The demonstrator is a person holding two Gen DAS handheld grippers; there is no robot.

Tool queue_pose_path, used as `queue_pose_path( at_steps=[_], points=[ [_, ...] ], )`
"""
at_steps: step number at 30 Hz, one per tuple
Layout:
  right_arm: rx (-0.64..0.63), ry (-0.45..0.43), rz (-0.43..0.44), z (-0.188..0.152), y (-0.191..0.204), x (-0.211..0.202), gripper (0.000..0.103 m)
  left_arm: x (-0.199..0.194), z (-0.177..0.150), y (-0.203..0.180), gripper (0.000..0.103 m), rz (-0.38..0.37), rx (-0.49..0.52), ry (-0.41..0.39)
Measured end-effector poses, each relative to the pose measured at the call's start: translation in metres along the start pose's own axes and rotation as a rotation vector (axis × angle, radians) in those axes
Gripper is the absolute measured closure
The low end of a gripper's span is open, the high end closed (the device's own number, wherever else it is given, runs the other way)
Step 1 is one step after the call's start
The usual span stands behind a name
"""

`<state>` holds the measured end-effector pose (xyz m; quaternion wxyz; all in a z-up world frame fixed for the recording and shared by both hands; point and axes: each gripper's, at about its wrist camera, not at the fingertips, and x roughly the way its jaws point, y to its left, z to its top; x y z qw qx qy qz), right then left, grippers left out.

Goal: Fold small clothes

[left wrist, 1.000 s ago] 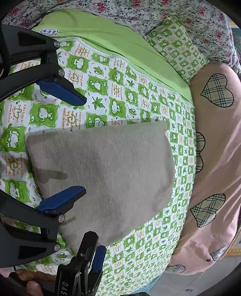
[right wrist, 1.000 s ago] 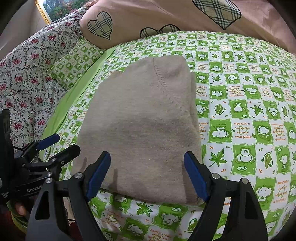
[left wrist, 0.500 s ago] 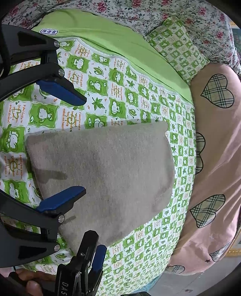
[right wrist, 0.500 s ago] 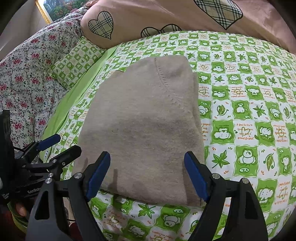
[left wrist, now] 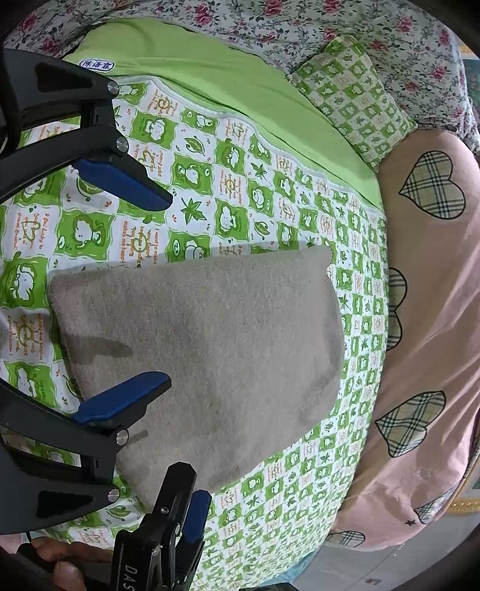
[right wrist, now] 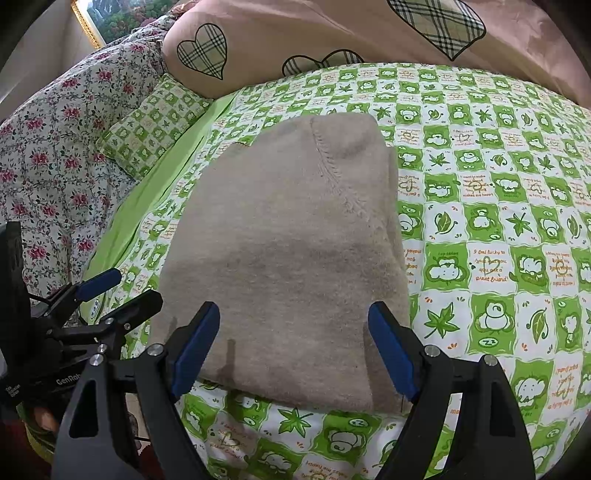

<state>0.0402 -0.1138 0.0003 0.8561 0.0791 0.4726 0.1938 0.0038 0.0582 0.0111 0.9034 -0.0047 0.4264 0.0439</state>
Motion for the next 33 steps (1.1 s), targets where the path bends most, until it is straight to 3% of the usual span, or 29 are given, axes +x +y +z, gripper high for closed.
queue_pose_path(
  at_steps=[33],
  points=[
    [-0.016,0.0,0.012,0.011,0.003,0.002,0.019,0.002,0.003,0.0,0.014,0.002,-0.013,-0.003]
  ],
)
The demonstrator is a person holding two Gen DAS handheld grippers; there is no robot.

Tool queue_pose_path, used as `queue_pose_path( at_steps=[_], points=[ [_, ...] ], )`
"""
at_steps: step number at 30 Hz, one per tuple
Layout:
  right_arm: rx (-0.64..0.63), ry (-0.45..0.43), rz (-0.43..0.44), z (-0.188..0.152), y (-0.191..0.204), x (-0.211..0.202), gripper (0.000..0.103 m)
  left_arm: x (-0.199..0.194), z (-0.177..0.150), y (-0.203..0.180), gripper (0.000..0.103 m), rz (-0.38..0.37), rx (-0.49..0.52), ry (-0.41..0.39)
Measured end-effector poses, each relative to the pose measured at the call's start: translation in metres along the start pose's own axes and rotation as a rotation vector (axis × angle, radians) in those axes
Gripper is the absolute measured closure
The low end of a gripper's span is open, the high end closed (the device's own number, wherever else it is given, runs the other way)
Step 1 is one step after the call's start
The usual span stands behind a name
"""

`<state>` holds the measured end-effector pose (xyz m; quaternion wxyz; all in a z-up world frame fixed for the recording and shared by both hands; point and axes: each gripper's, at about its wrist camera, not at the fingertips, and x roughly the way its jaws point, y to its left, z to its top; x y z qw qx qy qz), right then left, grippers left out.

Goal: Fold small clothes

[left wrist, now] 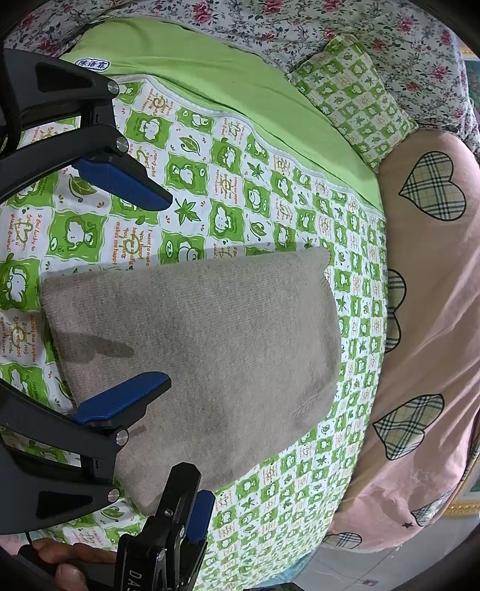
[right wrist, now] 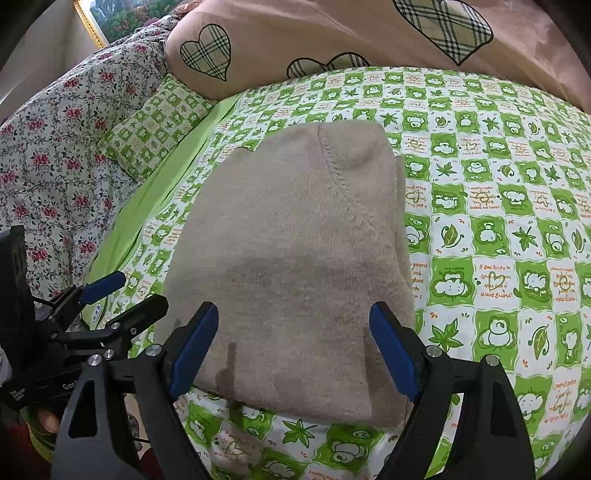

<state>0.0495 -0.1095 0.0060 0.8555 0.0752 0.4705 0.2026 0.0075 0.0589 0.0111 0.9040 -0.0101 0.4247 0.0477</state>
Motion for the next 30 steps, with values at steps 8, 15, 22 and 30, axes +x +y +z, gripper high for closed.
queue_pose_path(
  at_steps=[8,15,22,30],
  points=[
    [0.0,0.001,0.003,0.002,-0.002,0.001,0.019,0.002,0.003,0.001,0.014,0.002,0.003,0.0],
    [-0.006,0.001,0.002,0.006,-0.003,0.002,0.019,0.007,0.01,0.002,0.014,0.013,0.0,-0.012],
    [0.0,-0.006,-0.009,0.018,-0.012,0.003,0.018,0.015,0.024,0.009,0.014,0.022,-0.017,-0.01],
    [-0.004,0.006,0.001,0.022,-0.017,0.01,0.018,0.023,0.027,0.011,0.014,0.025,-0.027,0.016]
  ],
)
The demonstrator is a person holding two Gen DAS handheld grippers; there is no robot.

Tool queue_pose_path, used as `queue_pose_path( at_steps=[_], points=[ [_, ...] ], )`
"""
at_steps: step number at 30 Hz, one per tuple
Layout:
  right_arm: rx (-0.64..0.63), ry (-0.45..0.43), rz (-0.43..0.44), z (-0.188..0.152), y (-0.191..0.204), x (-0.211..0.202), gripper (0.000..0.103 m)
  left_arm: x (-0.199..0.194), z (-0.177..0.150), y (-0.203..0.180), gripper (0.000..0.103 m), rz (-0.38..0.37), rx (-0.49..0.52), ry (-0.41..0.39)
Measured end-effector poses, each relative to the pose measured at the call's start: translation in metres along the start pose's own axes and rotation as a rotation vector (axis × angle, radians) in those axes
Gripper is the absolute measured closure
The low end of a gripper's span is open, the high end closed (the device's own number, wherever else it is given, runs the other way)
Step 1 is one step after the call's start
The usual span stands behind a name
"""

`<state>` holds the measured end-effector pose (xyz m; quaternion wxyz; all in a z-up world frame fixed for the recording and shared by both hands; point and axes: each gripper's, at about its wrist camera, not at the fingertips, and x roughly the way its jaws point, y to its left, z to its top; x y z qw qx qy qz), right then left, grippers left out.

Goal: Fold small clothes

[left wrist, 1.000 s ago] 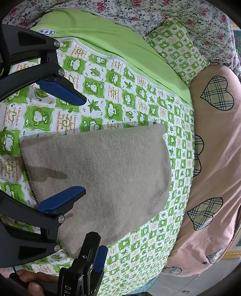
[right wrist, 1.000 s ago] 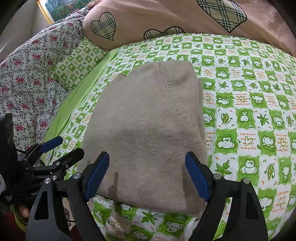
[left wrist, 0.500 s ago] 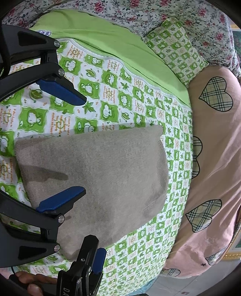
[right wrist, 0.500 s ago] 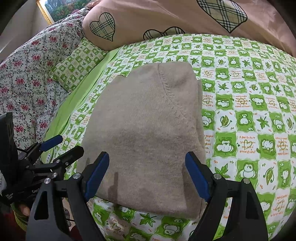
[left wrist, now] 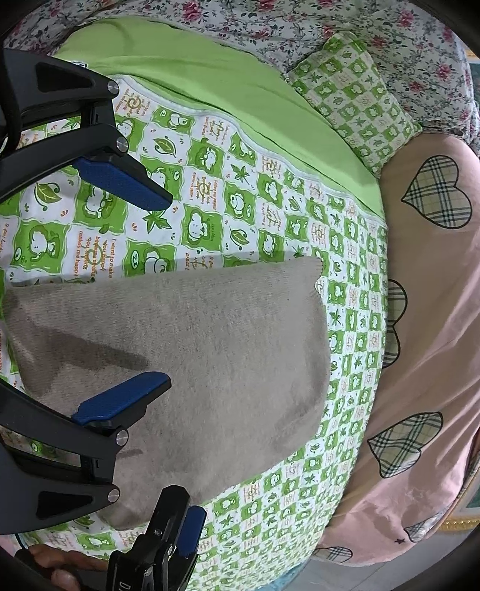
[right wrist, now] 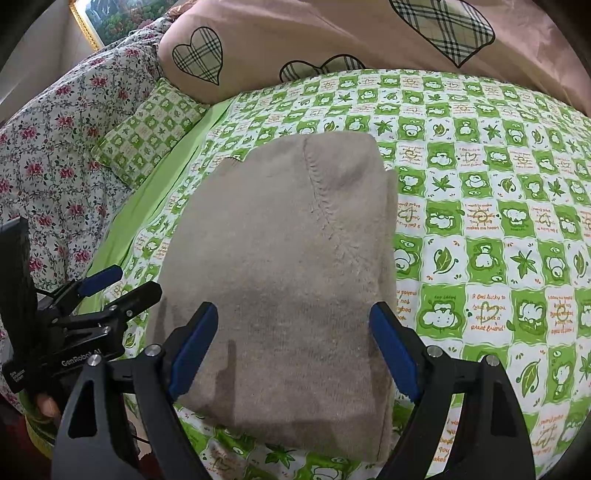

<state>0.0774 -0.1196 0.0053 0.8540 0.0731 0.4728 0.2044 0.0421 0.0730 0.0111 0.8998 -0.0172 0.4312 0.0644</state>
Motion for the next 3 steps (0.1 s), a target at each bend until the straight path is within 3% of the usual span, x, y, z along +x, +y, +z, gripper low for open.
queue_pose_path(
  at_steps=[3],
  points=[
    [0.0,0.0,0.001,0.0022,-0.0019,0.001,0.018,0.0003,-0.0012,-0.0015,0.014,-0.003,0.002,0.004]
  ],
)
